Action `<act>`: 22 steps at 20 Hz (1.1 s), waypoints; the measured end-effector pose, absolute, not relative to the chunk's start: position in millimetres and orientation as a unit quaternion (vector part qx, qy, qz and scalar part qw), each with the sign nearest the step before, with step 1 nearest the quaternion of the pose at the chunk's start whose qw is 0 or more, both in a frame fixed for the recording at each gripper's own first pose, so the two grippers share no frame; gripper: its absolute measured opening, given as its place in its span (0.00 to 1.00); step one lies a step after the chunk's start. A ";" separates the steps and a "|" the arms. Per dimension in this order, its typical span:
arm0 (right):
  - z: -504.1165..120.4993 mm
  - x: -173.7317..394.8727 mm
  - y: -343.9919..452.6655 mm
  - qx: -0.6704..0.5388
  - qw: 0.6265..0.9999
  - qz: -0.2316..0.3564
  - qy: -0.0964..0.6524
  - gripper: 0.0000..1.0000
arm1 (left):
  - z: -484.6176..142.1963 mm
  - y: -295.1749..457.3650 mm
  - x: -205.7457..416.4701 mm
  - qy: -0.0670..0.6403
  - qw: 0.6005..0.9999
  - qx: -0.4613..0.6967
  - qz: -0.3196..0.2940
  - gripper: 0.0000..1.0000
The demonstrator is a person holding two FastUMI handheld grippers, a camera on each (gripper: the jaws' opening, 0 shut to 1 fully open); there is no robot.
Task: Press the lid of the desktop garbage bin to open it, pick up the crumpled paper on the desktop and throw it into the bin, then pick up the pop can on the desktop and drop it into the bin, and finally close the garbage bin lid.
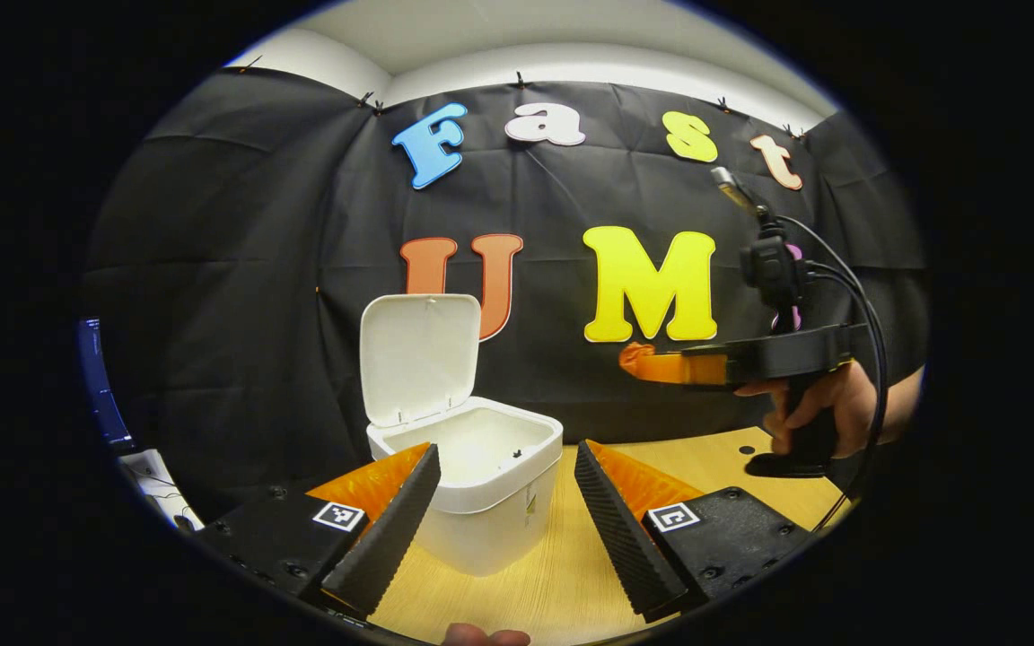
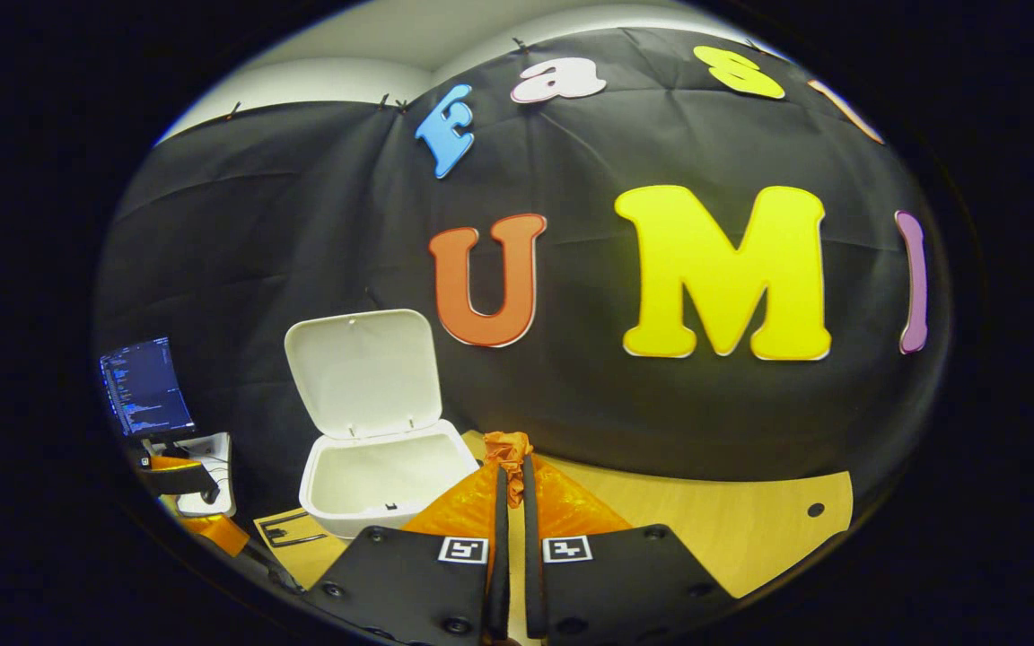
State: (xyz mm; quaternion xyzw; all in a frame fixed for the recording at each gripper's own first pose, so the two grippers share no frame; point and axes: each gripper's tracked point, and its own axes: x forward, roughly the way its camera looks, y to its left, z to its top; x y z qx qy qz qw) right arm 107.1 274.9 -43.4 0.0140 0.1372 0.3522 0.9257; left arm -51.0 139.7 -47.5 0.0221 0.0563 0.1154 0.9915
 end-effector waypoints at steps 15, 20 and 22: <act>-134.6 109.2 403.8 -0.047 0.877 0.415 0.237 0.23 | -31.2 157.7 -75.6 0.060 0.984 0.028 0.165 0.98; -137.9 103.6 398.5 -0.049 0.876 0.415 0.239 0.51 | -30.9 155.5 -75.8 0.063 0.985 0.026 0.161 0.98; -131.8 100.1 391.6 -0.037 0.879 0.413 0.236 0.58 | -32.3 159.1 -75.7 0.064 0.985 0.030 0.156 0.98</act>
